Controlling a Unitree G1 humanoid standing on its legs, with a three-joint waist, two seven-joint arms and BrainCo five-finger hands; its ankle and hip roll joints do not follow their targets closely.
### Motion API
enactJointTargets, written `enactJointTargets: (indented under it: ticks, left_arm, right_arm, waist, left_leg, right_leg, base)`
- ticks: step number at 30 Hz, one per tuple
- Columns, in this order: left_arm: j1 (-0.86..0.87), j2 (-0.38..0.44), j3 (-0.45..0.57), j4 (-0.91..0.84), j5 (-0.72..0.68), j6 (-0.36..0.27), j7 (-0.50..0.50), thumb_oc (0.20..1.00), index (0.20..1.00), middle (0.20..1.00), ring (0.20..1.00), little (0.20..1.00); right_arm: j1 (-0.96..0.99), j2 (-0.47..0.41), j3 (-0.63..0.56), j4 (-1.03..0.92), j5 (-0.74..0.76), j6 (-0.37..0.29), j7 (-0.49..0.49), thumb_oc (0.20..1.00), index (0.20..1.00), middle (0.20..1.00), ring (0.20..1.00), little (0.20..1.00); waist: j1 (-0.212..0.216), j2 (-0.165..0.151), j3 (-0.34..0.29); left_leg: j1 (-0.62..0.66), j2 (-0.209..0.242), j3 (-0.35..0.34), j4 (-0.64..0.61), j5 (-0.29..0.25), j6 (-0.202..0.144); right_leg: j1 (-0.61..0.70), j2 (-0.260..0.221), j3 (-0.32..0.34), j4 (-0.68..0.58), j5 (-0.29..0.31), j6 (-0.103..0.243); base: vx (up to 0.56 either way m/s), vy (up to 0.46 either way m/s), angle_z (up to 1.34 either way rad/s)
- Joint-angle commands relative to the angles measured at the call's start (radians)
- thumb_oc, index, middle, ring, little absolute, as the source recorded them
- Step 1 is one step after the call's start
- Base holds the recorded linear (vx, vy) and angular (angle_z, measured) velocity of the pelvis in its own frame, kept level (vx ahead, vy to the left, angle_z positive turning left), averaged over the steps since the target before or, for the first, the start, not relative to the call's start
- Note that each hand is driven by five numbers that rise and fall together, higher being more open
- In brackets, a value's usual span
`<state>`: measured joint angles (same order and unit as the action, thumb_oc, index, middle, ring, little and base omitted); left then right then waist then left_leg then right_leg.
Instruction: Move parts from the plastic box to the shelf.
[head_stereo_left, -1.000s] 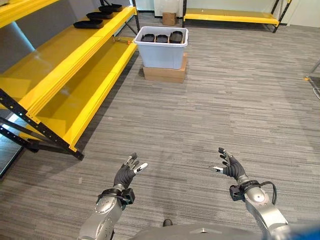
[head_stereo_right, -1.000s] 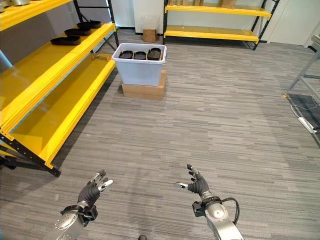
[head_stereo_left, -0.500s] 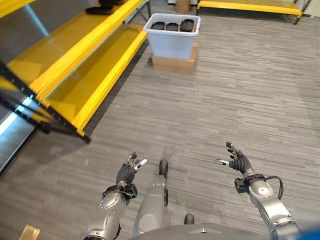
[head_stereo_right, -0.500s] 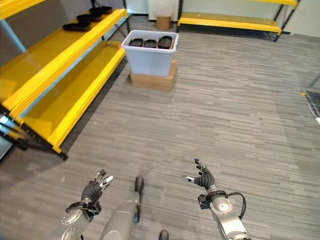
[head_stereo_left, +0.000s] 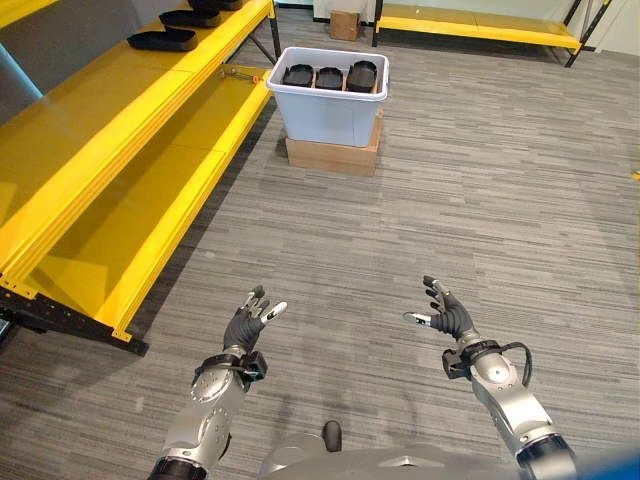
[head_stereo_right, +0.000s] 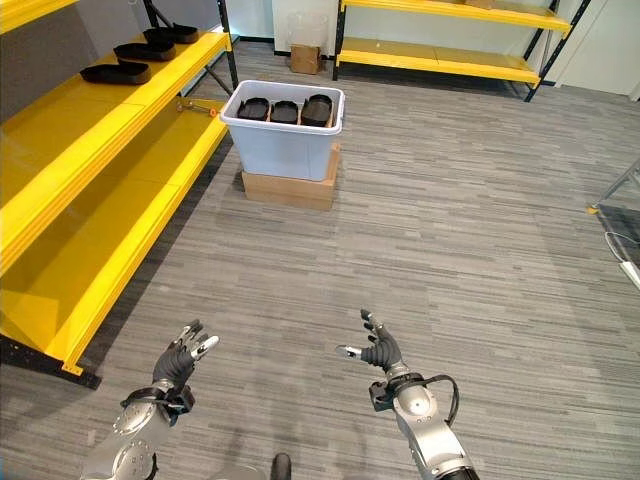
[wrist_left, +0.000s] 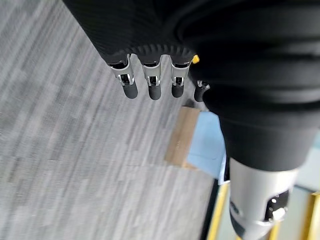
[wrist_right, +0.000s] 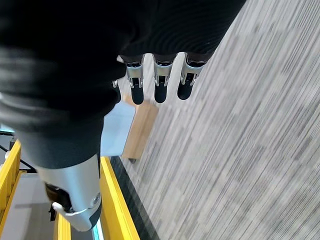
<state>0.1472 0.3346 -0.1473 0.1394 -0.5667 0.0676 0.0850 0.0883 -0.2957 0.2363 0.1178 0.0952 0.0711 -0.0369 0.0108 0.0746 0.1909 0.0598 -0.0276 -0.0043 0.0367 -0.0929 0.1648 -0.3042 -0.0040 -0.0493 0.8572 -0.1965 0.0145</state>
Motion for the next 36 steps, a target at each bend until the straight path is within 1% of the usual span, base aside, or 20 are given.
enactJointTargets:
  ticks: [1, 2, 3, 6, 9, 11, 14, 16, 17, 18, 19, 20, 21, 23, 24, 25, 26, 30, 34, 36]
  left_arm:
    - [0.027, 0.036, 0.037, -0.07, 0.031, -0.041, -0.027, 1.0, 1.0, 1.0, 1.0, 1.0]
    - [0.027, 0.035, 0.037, -0.07, 0.031, -0.041, -0.027, 1.0, 1.0, 1.0, 1.0, 1.0]
    - [0.036, 0.022, 0.042, -0.063, 0.036, -0.044, -0.033, 1.0, 1.0, 1.0, 1.0, 1.0]
    - [0.044, 0.011, 0.043, -0.067, 0.036, -0.049, -0.036, 1.0, 1.0, 1.0, 1.0, 1.0]
    - [0.044, -0.003, 0.033, -0.063, 0.039, -0.046, -0.043, 1.0, 1.0, 1.0, 1.0, 1.0]
    - [0.02, -0.025, 0.005, -0.049, 0.021, -0.04, -0.037, 1.0, 1.0, 1.0, 1.0, 1.0]
    - [0.01, -0.029, -0.014, -0.048, 0.013, -0.038, -0.038, 1.0, 1.0, 1.0, 1.0, 1.0]
    - [0.012, -0.032, -0.021, -0.051, 0.005, -0.037, -0.041, 1.0, 1.0, 1.0, 1.0, 1.0]
    - [0.022, -0.031, -0.023, -0.057, -0.003, -0.04, -0.042, 1.0, 1.0, 1.0, 1.0, 1.0]
    - [0.022, -0.031, -0.023, -0.057, -0.003, -0.04, -0.042, 1.0, 1.0, 1.0, 1.0, 1.0]
    - [0.031, -0.029, -0.024, -0.06, -0.008, -0.036, -0.047, 1.0, 1.0, 1.0, 1.0, 1.0]
    - [0.038, -0.029, -0.024, -0.063, -0.007, -0.035, -0.049, 1.0, 1.0, 1.0, 1.0, 1.0]
    - [0.05, -0.027, -0.022, -0.066, -0.009, -0.033, -0.048, 1.0, 1.0, 1.0, 1.0, 1.0]
    - [0.056, -0.023, -0.019, -0.072, -0.012, -0.035, -0.045, 1.0, 1.0, 1.0, 1.0, 1.0]
    - [0.063, -0.02, -0.02, -0.07, -0.004, -0.039, -0.048, 1.0, 1.0, 1.0, 1.0, 1.0]
    - [0.064, -0.02, -0.02, -0.07, -0.004, -0.039, -0.048, 1.0, 1.0, 1.0, 1.0, 1.0]
    - [0.067, -0.023, -0.013, -0.063, 0.014, -0.045, -0.046, 1.0, 1.0, 1.0, 1.0, 1.0]
    - [0.062, -0.026, -0.003, -0.06, 0.016, -0.047, -0.039, 1.0, 1.0, 1.0, 1.0, 1.0]
    - [0.056, -0.02, 0.002, -0.061, 0.013, -0.044, -0.033, 1.0, 1.0, 1.0, 1.0, 1.0]
    - [0.054, -0.012, 0.004, -0.066, 0.012, -0.043, -0.024, 1.0, 1.0, 1.0, 1.0, 1.0]
  right_arm:
    - [0.004, -0.018, -0.006, -0.013, 0.035, -0.04, 0.012, 1.0, 1.0, 1.0, 1.0, 1.0]
    - [0.004, -0.019, -0.006, -0.013, 0.035, -0.04, 0.012, 1.0, 1.0, 1.0, 1.0, 1.0]
    - [0.012, -0.027, -0.009, -0.016, 0.028, -0.034, 0.014, 1.0, 1.0, 1.0, 1.0, 1.0]
    - [0.005, -0.036, -0.009, -0.034, 0.017, -0.031, 0.018, 1.0, 1.0, 1.0, 1.0, 1.0]
    - [0.002, -0.036, -0.009, -0.034, 0.018, -0.033, 0.018, 1.0, 1.0, 1.0, 1.0, 1.0]
    - [-0.005, -0.057, -0.019, -0.032, 0.033, -0.048, 0.005, 1.0, 1.0, 1.0, 1.0, 1.0]
    - [0.008, -0.063, -0.026, -0.028, 0.036, -0.047, 0.002, 1.0, 1.0, 1.0, 1.0, 1.0]
    - [0.015, -0.073, -0.034, -0.024, 0.038, -0.046, 0.001, 1.0, 1.0, 1.0, 1.0, 1.0]
    - [0.021, -0.085, -0.039, -0.026, 0.038, -0.048, 0.002, 1.0, 1.0, 1.0, 1.0, 1.0]
    - [0.021, -0.085, -0.039, -0.026, 0.038, -0.048, 0.002, 1.0, 1.0, 1.0, 1.0, 1.0]
    - [0.025, -0.096, -0.043, -0.03, 0.041, -0.048, 0.003, 1.0, 1.0, 1.0, 1.0, 1.0]
    - [0.027, -0.101, -0.043, -0.029, 0.036, -0.045, 0.002, 1.0, 1.0, 1.0, 1.0, 1.0]
    - [0.028, -0.102, -0.046, -0.025, 0.032, -0.041, -0.008, 1.0, 1.0, 1.0, 1.0, 1.0]
    - [0.026, -0.101, -0.051, -0.022, 0.033, -0.04, -0.018, 1.0, 1.0, 1.0, 1.0, 1.0]
    - [0.029, -0.095, -0.057, -0.024, 0.029, -0.047, -0.022, 1.0, 1.0, 1.0, 1.0, 1.0]
    - [0.03, -0.095, -0.057, -0.024, 0.029, -0.047, -0.022, 1.0, 1.0, 1.0, 1.0, 1.0]
    - [0.036, -0.093, -0.054, -0.022, 0.016, -0.054, -0.022, 1.0, 1.0, 1.0, 1.0, 1.0]
    - [0.035, -0.089, -0.047, -0.015, 0.004, -0.049, -0.011, 1.0, 1.0, 1.0, 1.0, 1.0]
    - [0.044, -0.061, -0.038, -0.017, 0.001, -0.044, 0.006, 1.0, 1.0, 1.0, 1.0, 1.0]
    - [0.042, -0.037, -0.025, -0.01, 0.009, -0.042, 0.007, 1.0, 1.0, 1.0, 1.0, 1.0]
  waist:
    - [-0.029, -0.076, -0.061]
    - [-0.029, -0.074, -0.057]
    - [-0.055, -0.083, -0.064]
    - [-0.064, -0.079, -0.071]
    - [-0.063, -0.088, -0.09]
    - [-0.072, -0.084, -0.121]
    - [-0.081, -0.085, -0.123]
    - [-0.079, -0.094, -0.12]
    - [-0.069, -0.119, -0.109]
    - [-0.07, -0.118, -0.11]
    - [-0.04, -0.16, -0.076]
    - [-0.031, -0.17, -0.066]
    - [-0.005, -0.17, -0.053]
    - [0.007, -0.178, -0.047]
    - [0.016, -0.158, -0.051]
    - [0.017, -0.16, -0.049]
    - [0.037, -0.137, -0.059]
    - [0.05, -0.123, -0.065]
    - [0.05, -0.117, -0.101]
    - [0.056, -0.132, -0.119]
  left_leg:
    - [0.006, -0.048, 0.01, -0.027, 0.094, -0.092]
    - [0.012, -0.045, 0.009, -0.028, 0.092, -0.092]
    - [0.084, -0.05, -0.018, -0.062, 0.067, -0.111]
    - [0.134, -0.034, -0.036, -0.099, 0.07, -0.126]
    - [0.154, -0.024, -0.046, -0.112, 0.057, -0.135]
    - [0.16, 0.036, -0.047, -0.013, 0.041, -0.169]
    - [0.141, 0.052, -0.049, 0.062, 0.05, -0.19]
    - [0.098, 0.06, -0.051, 0.2, 0.116, -0.206]
    - [0.008, 0.051, -0.05, 0.433, 0.198, -0.214]
    - [0.006, 0.052, -0.051, 0.434, 0.197, -0.214]
    - [-0.113, 0.013, -0.045, 0.671, 0.259, -0.219]
    - [-0.164, 0.004, -0.029, 0.723, 0.248, -0.21]
    - [-0.258, 0.018, 0.02, 0.637, 0.198, -0.189]
    - [-0.31, 0.056, 0.055, 0.502, 0.206, -0.189]
    - [-0.288, 0.109, 0.083, 0.183, 0.242, -0.196]
    - [-0.279, 0.107, 0.086, 0.173, 0.246, -0.195]
    - [-0.283, 0.111, 0.043, -0.036, 0.307, -0.218]
    - [-0.281, 0.095, -0.038, -0.105, 0.342, -0.25]
    - [-0.226, 0.076, -0.026, -0.088, 0.332, -0.224]
    - [-0.228, 0.035, 0.001, -0.041, 0.274, -0.181]
  right_leg:
    - [0.101, -0.062, -0.027, -0.563, 0.298, 0.045]
    - [0.108, -0.059, -0.029, -0.567, 0.298, 0.045]
    - [0.074, -0.058, 0.01, -0.789, 0.366, 0.067]
    - [0.06, -0.056, 0.028, -0.832, 0.417, 0.086]
    - [0.093, -0.054, 0.026, -0.856, 0.418, 0.075]
    - [0.129, -0.027, -0.033, -0.79, 0.349, 0.029]
    - [0.156, -0.014, -0.039, -0.79, 0.32, 0.01]
    - [0.198, -0.004, -0.034, -0.804, 0.304, -0.013]
    - [0.239, -0.005, -0.025, -0.83, 0.298, -0.036]
    - [0.239, -0.005, -0.026, -0.83, 0.298, -0.036]
    - [0.288, -0.017, -0.011, -0.856, 0.293, -0.059]
    - [0.308, -0.018, -0.007, -0.87, 0.289, -0.065]
    - [0.351, -0.015, 0.004, -0.889, 0.282, -0.063]
    - [0.375, -0.021, 0.016, -0.904, 0.273, -0.051]
    - [0.409, -0.011, 0.023, -0.917, 0.25, -0.032]
    - [0.413, -0.014, 0.024, -0.918, 0.249, -0.031]
    - [0.443, 0.004, 0.04, -0.929, 0.22, -0.022]
    - [0.506, -0.006, 0.076, -0.932, 0.183, -0.012]
    - [0.528, -0.031, 0.089, -0.883, 0.139, 0.007]
    - [0.508, -0.075, 0.096, -0.804, 0.17, 0.033]
  base:
    - [0.31, -0.033, 0.71]
    - [0.46, -0.088, 0.82]
    - [0.44, -0.089, 0.54]
    - [0.33, -0.088, 0.24]
    - [0.3, -0.137, 0.29]
    - [0.47, -0.273, 0.01]
    - [0.23, -0.14, 0.15]
    - [0.25, -0.166, 0.22]
    - [0.21, -0.171, 0.1]
    - [0.25, -0.284, 0.17]
    - [0.17, -0.207, 0.14]
    - [0.33, -0.227, 0.18]
    - [0.33, -0.042, 0.12]
    - [0.33, 0.076, -0.13]
    - [0.25, 0.126, -0.41]
    - [0.47, 0.241, -0.53]
    - [0.24, 0.115, -0.4]
    - [0.34, 0.168, -0.3]
    - [0.35, 0.232, -0.55]
    - [0.33, 0.282, -0.25]
